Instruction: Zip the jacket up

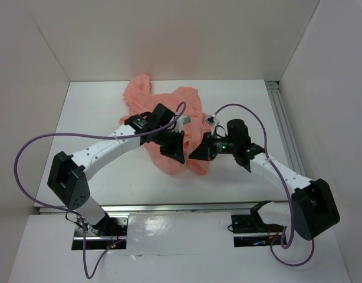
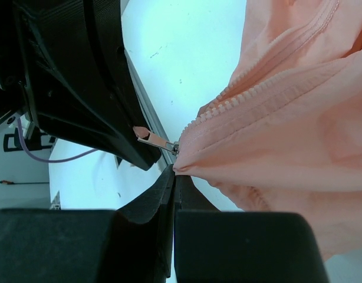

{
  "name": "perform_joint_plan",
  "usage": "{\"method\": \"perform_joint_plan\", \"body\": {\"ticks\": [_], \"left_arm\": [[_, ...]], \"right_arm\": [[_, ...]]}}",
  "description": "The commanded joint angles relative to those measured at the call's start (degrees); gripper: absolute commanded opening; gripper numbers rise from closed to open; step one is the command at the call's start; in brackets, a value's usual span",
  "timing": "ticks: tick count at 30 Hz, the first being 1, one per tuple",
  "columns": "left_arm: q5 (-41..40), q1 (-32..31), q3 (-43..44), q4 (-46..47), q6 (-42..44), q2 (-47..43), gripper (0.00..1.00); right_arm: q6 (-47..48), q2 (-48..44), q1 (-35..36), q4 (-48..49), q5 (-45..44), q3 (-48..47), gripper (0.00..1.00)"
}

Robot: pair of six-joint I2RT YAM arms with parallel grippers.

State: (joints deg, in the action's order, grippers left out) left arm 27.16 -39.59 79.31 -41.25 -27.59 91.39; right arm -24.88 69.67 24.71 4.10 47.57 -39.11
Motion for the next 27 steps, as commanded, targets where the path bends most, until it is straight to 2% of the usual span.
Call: {"method": "perform_joint_plan", "body": {"ticks": [1, 27], "left_arm": [[0.3, -0.9, 0.6, 1.4, 0.2, -0.9, 0.00], [-1.9, -5.3, -3.2, 0.3, 0.2, -1.4, 0.00]], "right_arm": [[-1.2, -1.8, -0.3, 4.8, 0.1, 0.4, 0.00], [-5.7, -2.3, -0.8, 10.5, -2.7, 2.5, 0.00]]}}
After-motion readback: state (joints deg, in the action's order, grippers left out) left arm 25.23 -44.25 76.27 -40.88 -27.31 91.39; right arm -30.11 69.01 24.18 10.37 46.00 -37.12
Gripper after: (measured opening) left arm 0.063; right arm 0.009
